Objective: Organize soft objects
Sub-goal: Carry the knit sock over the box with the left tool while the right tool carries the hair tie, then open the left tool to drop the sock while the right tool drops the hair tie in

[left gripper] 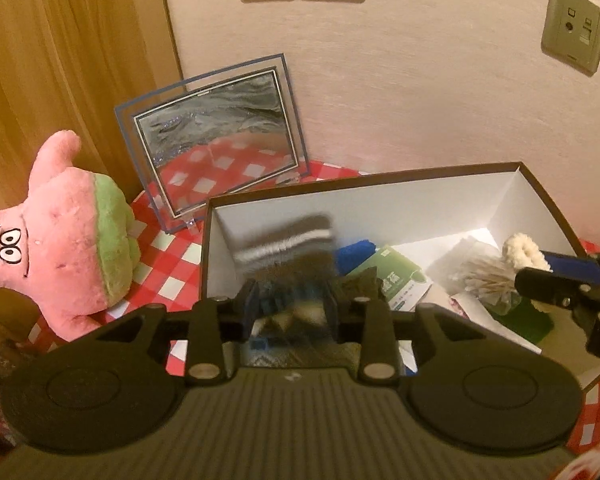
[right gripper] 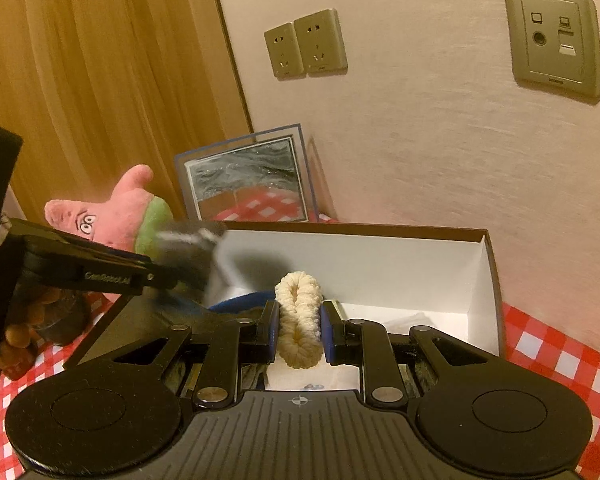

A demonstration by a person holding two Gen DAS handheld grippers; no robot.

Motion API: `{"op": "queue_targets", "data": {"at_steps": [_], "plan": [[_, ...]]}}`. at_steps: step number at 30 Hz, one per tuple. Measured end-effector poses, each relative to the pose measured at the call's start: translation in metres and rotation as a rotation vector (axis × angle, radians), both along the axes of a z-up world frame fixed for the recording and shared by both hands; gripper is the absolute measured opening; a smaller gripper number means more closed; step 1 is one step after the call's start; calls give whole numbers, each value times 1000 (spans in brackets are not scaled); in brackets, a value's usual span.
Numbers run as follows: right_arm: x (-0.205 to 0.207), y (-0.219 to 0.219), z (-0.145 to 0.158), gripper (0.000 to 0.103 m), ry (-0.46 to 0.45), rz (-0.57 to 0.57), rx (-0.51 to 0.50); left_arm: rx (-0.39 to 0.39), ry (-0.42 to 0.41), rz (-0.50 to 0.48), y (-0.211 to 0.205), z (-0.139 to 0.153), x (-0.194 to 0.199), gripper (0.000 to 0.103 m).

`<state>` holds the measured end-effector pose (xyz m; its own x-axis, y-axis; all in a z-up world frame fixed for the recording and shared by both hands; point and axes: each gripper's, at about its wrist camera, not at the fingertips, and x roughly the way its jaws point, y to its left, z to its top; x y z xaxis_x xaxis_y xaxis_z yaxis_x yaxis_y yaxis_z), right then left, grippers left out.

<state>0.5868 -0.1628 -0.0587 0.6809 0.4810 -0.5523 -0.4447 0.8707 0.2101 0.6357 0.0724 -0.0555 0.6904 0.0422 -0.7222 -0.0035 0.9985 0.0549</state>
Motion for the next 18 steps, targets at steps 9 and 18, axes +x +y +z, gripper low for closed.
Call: {"op": "queue_targets", "data": {"at_steps": [9, 18], "plan": [[3, 3, -4, 22, 10, 10, -2, -19, 5, -10, -2, 0, -3, 32], [7, 10, -3, 22, 4, 18, -9, -8, 6, -17, -5, 1, -5, 32]]}}
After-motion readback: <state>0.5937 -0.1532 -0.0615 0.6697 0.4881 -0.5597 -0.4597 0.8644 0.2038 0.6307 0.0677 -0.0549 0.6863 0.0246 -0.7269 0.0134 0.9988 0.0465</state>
